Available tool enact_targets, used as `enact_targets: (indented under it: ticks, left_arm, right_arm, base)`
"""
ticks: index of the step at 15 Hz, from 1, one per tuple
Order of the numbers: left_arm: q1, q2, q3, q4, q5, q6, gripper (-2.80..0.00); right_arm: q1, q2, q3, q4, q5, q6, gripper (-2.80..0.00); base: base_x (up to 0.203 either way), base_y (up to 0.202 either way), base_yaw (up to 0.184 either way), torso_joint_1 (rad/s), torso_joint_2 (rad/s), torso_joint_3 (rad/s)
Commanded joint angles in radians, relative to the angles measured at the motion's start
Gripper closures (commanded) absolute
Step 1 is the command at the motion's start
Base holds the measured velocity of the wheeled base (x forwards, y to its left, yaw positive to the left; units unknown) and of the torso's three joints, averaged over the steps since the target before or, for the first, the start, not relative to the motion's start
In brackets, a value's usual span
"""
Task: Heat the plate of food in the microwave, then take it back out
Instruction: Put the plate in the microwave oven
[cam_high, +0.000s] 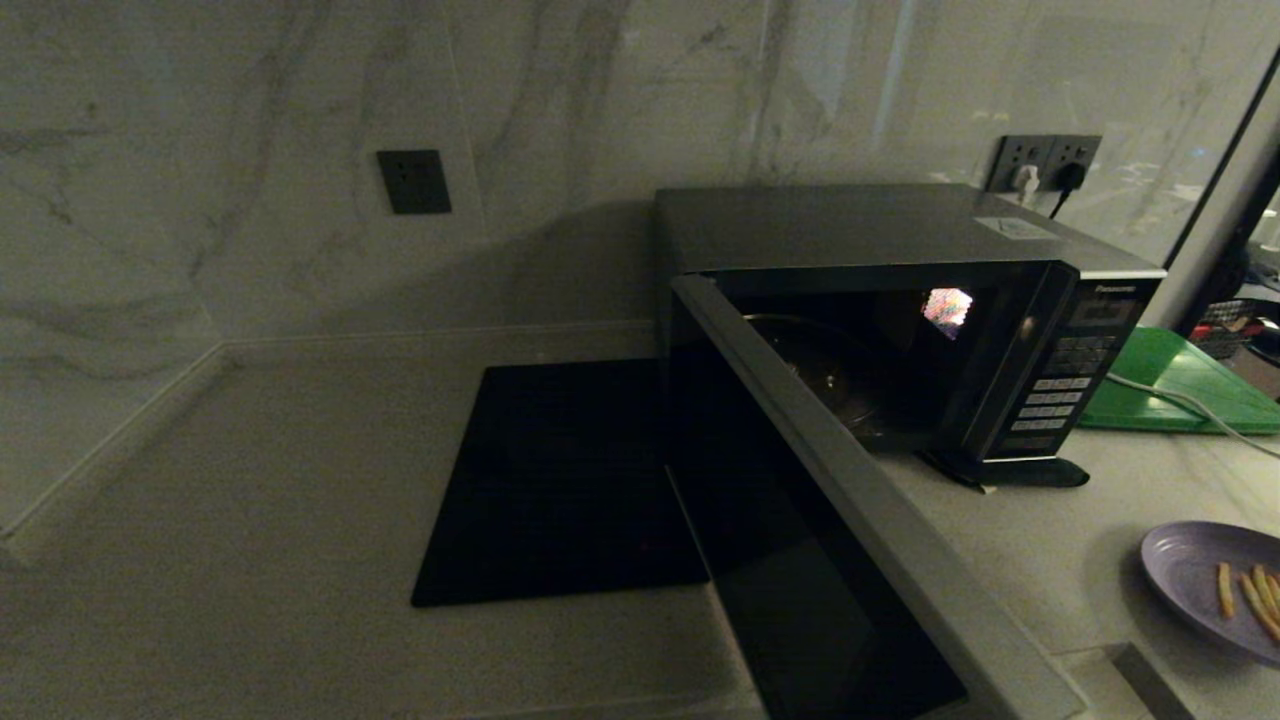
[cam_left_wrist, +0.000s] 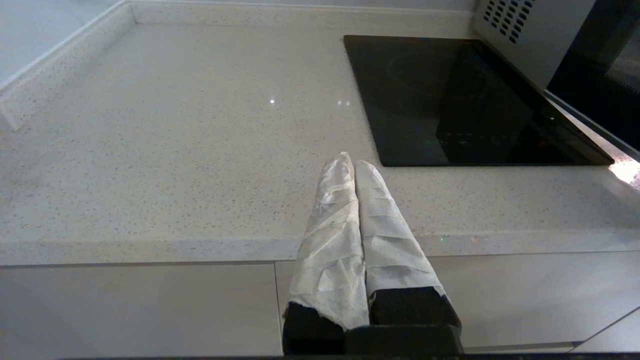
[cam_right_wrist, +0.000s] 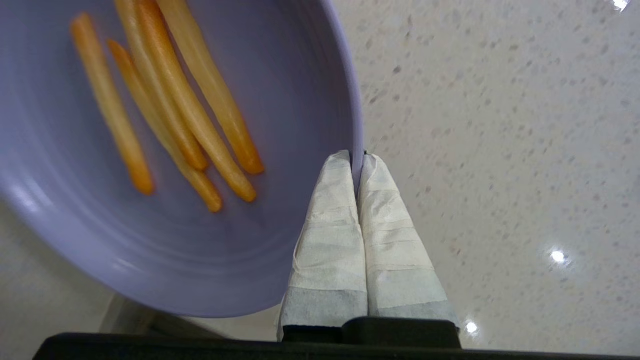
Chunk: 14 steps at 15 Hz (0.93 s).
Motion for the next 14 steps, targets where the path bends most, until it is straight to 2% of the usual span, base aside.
enact_targets:
  ticks: [1, 14]
  left_arm:
    - [0.000, 0.000, 0.000, 0.000, 0.001, -0.001, 0.00]
    - [0.000, 0.000, 0.000, 0.000, 0.001, 0.000, 0.00]
  right_arm:
    - [-0.004, -0.039, 0.014, 0.002, 0.014, 0.002, 0.00]
    - [-0.017, -0.115, 0.072, 0.002, 0.103, 0.023, 0.00]
  base:
    - [0.000, 0.000, 0.000, 0.000, 0.00, 0.000]
    - [0.000, 0.000, 0.000, 0.000, 0.00, 0.000]
